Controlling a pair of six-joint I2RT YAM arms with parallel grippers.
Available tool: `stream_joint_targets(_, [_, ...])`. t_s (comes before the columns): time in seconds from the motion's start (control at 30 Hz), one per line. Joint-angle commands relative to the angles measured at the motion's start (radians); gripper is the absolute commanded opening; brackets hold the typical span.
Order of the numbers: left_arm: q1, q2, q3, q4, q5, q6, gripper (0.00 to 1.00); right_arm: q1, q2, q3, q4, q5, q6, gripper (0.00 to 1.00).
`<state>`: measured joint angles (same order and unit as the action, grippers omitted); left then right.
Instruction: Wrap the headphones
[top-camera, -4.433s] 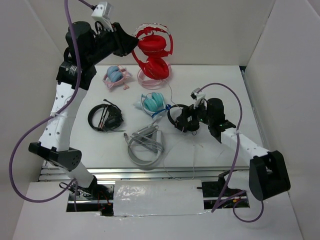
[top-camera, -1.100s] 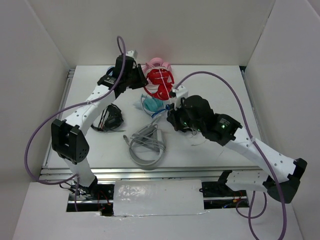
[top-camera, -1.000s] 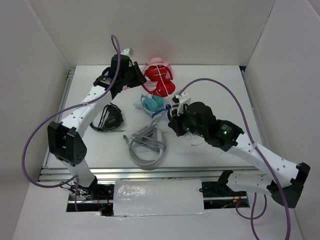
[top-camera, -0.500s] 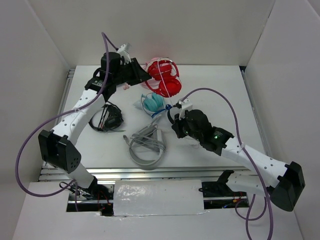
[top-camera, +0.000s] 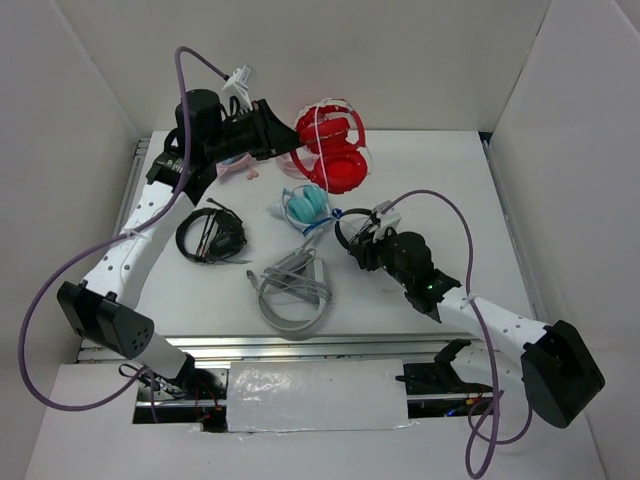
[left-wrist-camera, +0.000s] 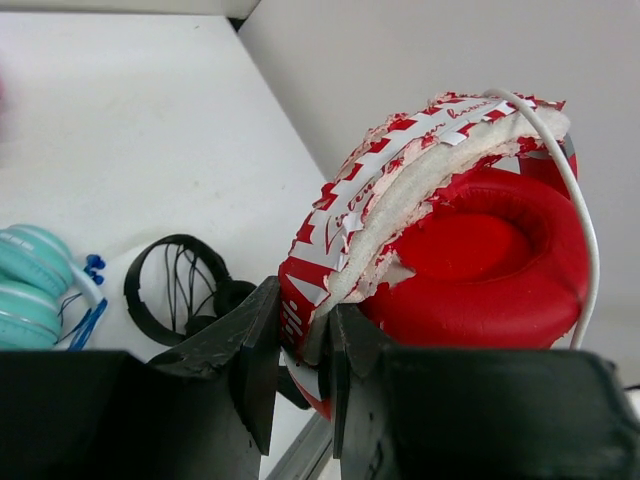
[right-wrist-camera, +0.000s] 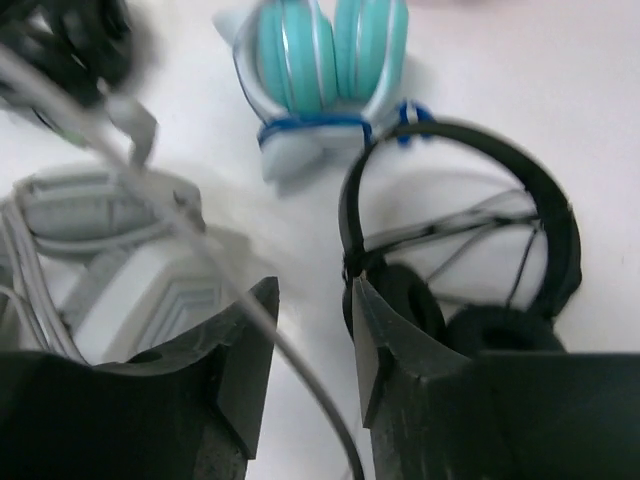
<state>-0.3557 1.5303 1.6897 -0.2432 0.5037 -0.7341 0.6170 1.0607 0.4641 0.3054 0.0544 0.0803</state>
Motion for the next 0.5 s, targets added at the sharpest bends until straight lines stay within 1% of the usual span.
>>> stream_joint_targets(0.0, [0.004,-0.082,0.090,0.073,0.073,-0.021,0.00,-0.034,0.030,-0.008,0.253,-0.157,-0.043,0.46])
stream_joint_targets(0.07, [0.004,-0.084,0.134,0.041,0.078,-0.013,0.00,-0.052,0.047,-0.005,0.276,-0.204,-0.050,0.51])
stream_joint_targets(0.23, [0.007,-0.091,0.182,0.002,0.114,0.010,0.00,-0.083,0.131,0.016,0.305,-0.249,-0.027,0.52])
stream_joint_targets(0.27, [0.009,-0.094,0.192,-0.011,0.133,0.012,0.00,-0.098,0.152,0.022,0.302,-0.251,-0.021,0.50])
stream_joint_targets(0.3, [0.012,-0.094,0.194,-0.014,0.142,0.013,0.00,-0.102,0.165,0.024,0.305,-0.254,-0.005,0.43])
stream_joint_targets(0.33, [0.015,-0.093,0.197,-0.015,0.151,0.012,0.00,-0.112,0.174,0.027,0.308,-0.261,0.004,0.18])
stream_joint_targets(0.37, [0.020,-0.091,0.205,-0.013,0.177,0.012,0.00,-0.132,0.197,0.033,0.311,-0.260,0.037,0.02])
stream_joint_targets(0.4, [0.021,-0.090,0.206,-0.007,0.196,0.007,0.00,-0.147,0.205,0.042,0.302,-0.252,0.058,0.00])
stream_joint_targets(0.47, [0.023,-0.090,0.211,-0.007,0.219,0.004,0.00,-0.212,0.214,0.067,0.287,-0.296,0.097,0.00])
